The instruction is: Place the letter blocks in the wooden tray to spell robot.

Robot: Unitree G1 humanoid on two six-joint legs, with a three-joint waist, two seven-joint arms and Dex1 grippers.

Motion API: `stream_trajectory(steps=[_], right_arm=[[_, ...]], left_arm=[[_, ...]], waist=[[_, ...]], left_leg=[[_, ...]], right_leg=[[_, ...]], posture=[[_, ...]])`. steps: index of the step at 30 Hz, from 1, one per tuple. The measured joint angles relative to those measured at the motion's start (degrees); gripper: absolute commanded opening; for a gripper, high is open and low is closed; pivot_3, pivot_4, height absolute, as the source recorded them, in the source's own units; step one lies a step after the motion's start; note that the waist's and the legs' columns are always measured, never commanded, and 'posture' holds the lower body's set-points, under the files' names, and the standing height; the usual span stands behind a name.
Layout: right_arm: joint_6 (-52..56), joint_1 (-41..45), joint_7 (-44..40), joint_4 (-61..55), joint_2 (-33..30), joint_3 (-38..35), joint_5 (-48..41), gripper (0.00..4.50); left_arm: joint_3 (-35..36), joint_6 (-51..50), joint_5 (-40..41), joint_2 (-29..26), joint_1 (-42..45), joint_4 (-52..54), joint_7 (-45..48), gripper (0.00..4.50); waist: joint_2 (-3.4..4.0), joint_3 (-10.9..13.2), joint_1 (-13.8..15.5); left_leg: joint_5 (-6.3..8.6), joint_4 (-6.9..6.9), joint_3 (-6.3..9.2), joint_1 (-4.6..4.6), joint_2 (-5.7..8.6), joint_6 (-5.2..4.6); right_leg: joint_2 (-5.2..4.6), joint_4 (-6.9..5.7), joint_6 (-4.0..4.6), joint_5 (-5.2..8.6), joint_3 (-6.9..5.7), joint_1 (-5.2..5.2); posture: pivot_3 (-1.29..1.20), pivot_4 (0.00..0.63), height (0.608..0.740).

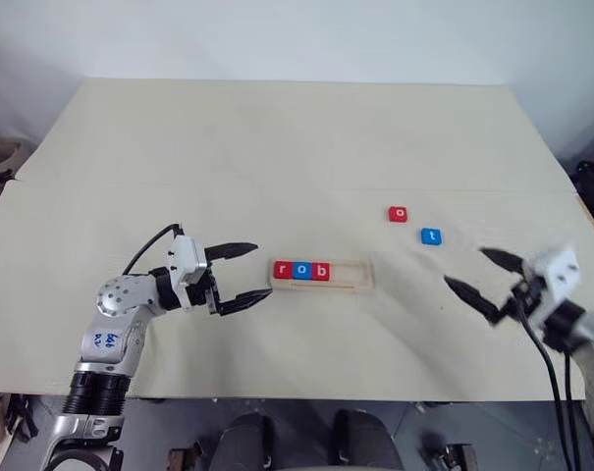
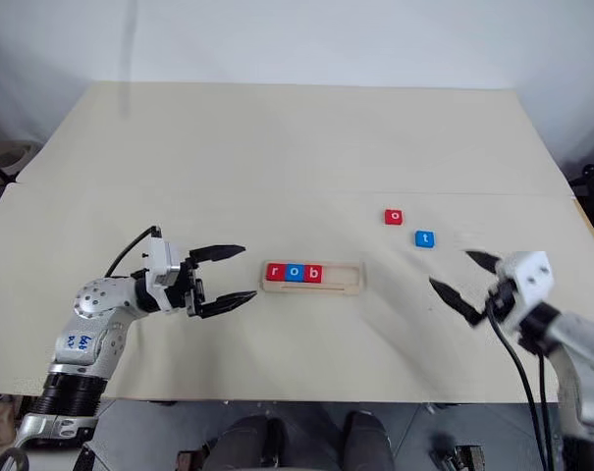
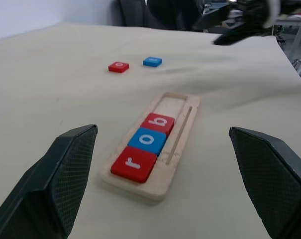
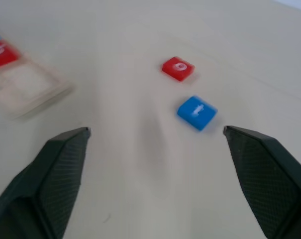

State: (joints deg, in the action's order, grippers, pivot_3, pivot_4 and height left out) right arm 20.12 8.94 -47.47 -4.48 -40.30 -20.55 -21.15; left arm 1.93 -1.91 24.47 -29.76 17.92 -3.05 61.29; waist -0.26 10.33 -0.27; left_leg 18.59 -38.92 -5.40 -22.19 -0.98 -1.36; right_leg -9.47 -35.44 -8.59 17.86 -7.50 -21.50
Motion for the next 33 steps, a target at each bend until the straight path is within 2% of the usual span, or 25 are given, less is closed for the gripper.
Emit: stream_trajectory(steps=[4, 10, 18, 28, 33], right_arm=[[10.27, 11.92, 3.48, 3.71, -0.84, 4.65, 0.26, 4.48], [19.12, 22.61, 5.69, 11.65, -0.91, 12.99, 2.36, 4.48], [22.93, 26.47, 8.40, 17.96, -0.45, 15.90, 5.27, 4.48], [22.86, 27.87, 8.80, 18.79, 0.91, 15.85, 5.43, 4.48], [24.31, 30.70, 11.65, 19.70, 3.68, 15.75, 5.68, 4.48]], left_arm=[[-0.25, 0.00, -0.08, 0.29, -0.02, 0.13, -0.47, 4.50], [-0.39, 0.06, -0.25, 0.65, -0.19, 0.38, -1.38, 4.50], [-0.85, 0.14, -0.39, 1.62, -0.28, 0.88, -2.13, 4.50], [-0.84, 0.23, -0.61, 1.63, -0.55, 1.30, -2.54, 4.50], [-0.85, 0.64, -0.92, 1.77, -0.55, 1.30, -2.50, 4.50]], waist=[[0.00, 0.00, 0.35], [0.00, 0.00, 0.61], [0.00, 0.00, 0.13], [0.00, 0.00, 0.12], [0.00, 0.00, 0.04]], left_leg=[[-0.01, -0.02, 0.10, -0.10, -0.02, 0.01], [0.01, -0.07, 0.11, -0.20, 0.06, -0.02], [0.01, -0.06, 0.07, -0.20, 0.05, -0.01], [0.01, -0.06, 0.07, -0.20, 0.05, -0.01], [0.00, -0.04, 0.07, -0.20, 0.03, 0.00]], right_leg=[[0.01, 0.02, 0.03, 0.02, -0.11, -0.02], [-0.04, 0.07, -0.01, 0.00, -0.16, -0.02], [-0.03, 0.05, -0.01, 0.00, -0.16, -0.05], [-0.03, 0.05, -0.01, 0.00, -0.15, -0.05], [-0.01, 0.05, 0.00, 0.00, -0.15, -0.07]], posture=[[0.00, 0.150, 0.740], [0.00, 0.150, 0.740], [0.00, 0.150, 0.740], [0.00, 0.150, 0.740], [0.00, 0.150, 0.740]])
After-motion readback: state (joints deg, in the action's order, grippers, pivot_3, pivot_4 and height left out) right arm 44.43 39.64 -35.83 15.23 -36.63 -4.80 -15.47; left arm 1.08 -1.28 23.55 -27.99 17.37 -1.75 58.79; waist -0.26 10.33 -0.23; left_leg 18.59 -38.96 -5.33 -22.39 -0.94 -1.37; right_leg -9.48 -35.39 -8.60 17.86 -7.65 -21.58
